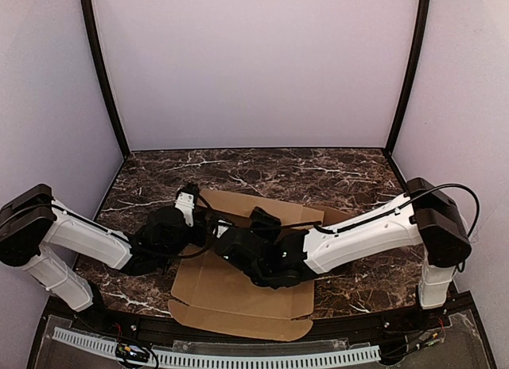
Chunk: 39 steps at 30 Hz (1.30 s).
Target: Fold the paper box
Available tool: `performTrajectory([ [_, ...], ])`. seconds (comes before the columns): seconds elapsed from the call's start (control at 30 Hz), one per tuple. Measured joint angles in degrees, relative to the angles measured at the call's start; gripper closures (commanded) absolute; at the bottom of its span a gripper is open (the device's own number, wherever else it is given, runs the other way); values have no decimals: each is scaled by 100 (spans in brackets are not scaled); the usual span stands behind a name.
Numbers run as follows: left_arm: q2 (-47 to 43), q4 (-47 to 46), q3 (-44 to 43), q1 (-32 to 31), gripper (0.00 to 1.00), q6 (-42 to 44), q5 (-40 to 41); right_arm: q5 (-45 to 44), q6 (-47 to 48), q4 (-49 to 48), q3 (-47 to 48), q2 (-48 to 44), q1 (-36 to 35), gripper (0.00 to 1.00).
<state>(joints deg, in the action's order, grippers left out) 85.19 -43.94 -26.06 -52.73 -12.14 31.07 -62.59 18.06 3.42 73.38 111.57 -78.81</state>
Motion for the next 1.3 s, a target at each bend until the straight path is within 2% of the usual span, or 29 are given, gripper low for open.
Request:
performTrajectory([
  [0.13,0,76,-37,0,99,13,31,238,-140,203,13,-46,-28,14],
  [0.37,-39,385,-166,-22,99,22,267,802,-494,728,4,-402,-42,9],
  [0.63,-114,496,-199,-50,99,210,289,1808,-1073,1462,-496,-1379,-70,2],
  [0.8,-114,446,-208,-42,99,400,164,2568,-1263,1952,-911,-2304,-72,1],
  [1.0,-17,396,-448,-42,99,817,-304,3333,-1360,2389,-977,-3287,127,1],
  [1.2,195,317,-693,-42,99,1294,-933,4118,-1366,2542,-597,-3532,667,2],
  [1.3,297,321,-822,-33,99,1458,-1259,4522,-1373,2527,-380,-3534,890,10],
])
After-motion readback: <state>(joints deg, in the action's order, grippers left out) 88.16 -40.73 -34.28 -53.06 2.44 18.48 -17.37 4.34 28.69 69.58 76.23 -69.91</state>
